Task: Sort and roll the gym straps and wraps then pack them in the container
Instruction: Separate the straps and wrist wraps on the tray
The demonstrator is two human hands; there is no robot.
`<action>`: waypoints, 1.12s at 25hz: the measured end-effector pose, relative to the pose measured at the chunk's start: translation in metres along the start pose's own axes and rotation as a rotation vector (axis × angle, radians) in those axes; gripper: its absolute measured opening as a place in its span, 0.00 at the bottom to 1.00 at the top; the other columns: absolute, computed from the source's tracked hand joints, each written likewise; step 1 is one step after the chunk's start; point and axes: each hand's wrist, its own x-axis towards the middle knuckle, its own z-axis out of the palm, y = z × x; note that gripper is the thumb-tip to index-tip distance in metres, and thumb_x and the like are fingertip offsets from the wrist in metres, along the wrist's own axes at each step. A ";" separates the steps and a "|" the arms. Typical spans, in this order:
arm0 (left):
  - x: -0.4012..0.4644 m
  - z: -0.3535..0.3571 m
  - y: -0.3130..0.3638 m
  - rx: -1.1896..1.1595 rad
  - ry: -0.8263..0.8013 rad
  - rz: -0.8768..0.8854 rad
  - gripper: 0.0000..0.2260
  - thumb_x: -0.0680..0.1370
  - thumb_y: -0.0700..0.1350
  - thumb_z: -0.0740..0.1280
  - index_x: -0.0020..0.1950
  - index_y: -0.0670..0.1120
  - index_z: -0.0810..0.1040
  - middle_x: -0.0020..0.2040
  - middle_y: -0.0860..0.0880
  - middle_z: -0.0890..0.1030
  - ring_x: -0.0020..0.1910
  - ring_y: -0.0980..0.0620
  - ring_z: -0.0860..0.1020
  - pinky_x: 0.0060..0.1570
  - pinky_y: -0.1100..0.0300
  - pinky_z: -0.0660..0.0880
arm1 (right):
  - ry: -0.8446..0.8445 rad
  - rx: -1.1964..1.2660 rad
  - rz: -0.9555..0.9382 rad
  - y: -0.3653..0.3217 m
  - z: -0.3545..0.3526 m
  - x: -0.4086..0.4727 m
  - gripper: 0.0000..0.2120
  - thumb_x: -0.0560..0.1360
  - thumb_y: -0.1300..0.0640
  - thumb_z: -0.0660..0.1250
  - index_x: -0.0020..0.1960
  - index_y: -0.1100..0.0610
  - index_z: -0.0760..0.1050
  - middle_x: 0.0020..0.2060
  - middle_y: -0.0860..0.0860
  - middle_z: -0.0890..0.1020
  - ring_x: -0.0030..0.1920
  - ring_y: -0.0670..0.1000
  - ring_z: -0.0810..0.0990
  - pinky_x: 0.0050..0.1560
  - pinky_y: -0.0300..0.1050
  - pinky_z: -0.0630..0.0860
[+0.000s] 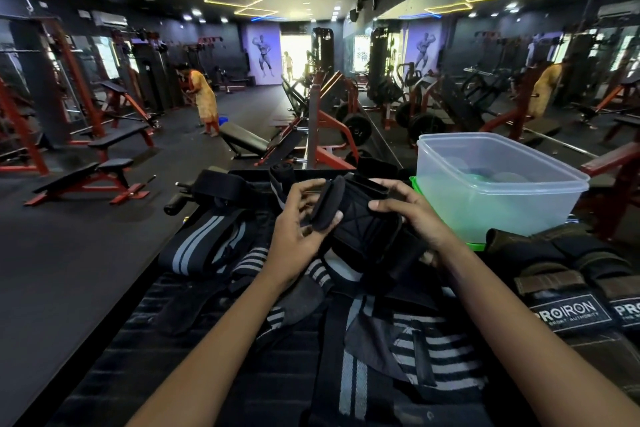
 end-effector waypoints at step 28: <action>0.002 0.012 -0.008 -0.348 -0.012 -0.488 0.06 0.78 0.38 0.67 0.52 0.46 0.80 0.45 0.50 0.85 0.46 0.52 0.83 0.45 0.55 0.81 | -0.041 0.211 0.314 0.014 0.006 -0.004 0.16 0.78 0.53 0.61 0.51 0.63 0.83 0.44 0.60 0.85 0.41 0.56 0.85 0.43 0.46 0.82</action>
